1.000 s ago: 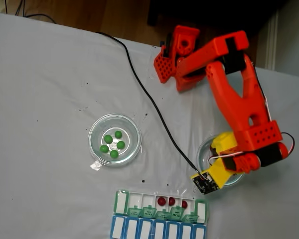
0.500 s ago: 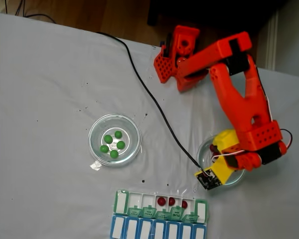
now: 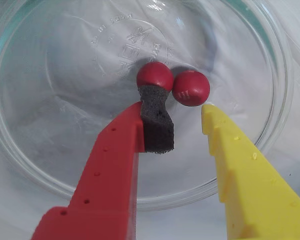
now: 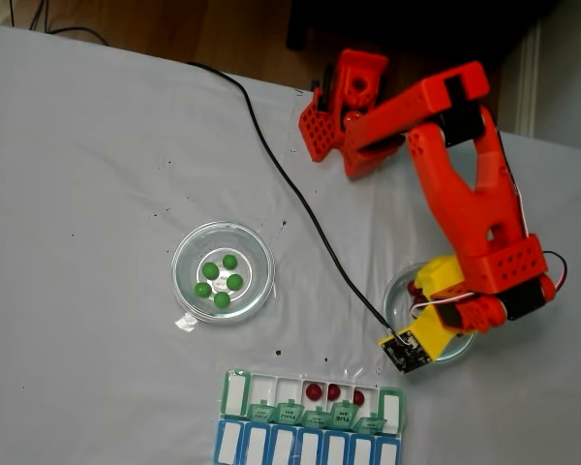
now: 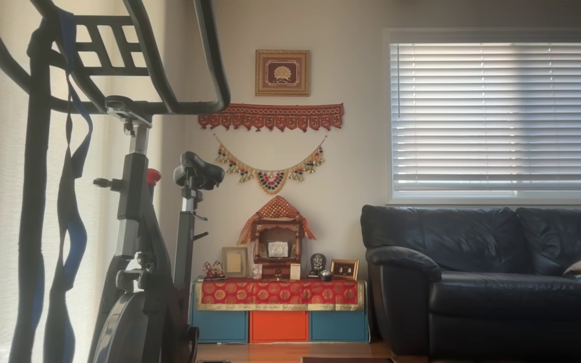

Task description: Sort medicines into box.

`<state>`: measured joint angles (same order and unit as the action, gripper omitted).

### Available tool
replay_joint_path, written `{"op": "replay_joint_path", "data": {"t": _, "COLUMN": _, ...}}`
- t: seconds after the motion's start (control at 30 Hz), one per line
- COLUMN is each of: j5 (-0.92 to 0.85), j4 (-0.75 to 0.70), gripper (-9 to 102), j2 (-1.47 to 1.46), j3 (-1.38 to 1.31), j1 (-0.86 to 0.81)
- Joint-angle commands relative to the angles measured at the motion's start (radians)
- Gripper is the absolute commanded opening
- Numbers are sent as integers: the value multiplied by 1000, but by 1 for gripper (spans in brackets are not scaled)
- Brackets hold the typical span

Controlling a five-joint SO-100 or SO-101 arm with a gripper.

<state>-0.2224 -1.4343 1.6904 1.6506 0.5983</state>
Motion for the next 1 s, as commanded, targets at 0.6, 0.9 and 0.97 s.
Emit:
{"op": "replay_joint_path", "data": {"t": 0.6, "j5": 48, "j4": 124, "gripper": 14, "j2": 132, "j3": 40, "j1": 0}}
{"op": "replay_joint_path", "data": {"t": 0.9, "j5": 37, "j4": 146, "gripper": 13, "j2": 117, "j3": 61, "j1": 6}}
{"op": "replay_joint_path", "data": {"t": 0.97, "j5": 34, "j4": 161, "gripper": 13, "j2": 110, "j3": 74, "j1": 11}}
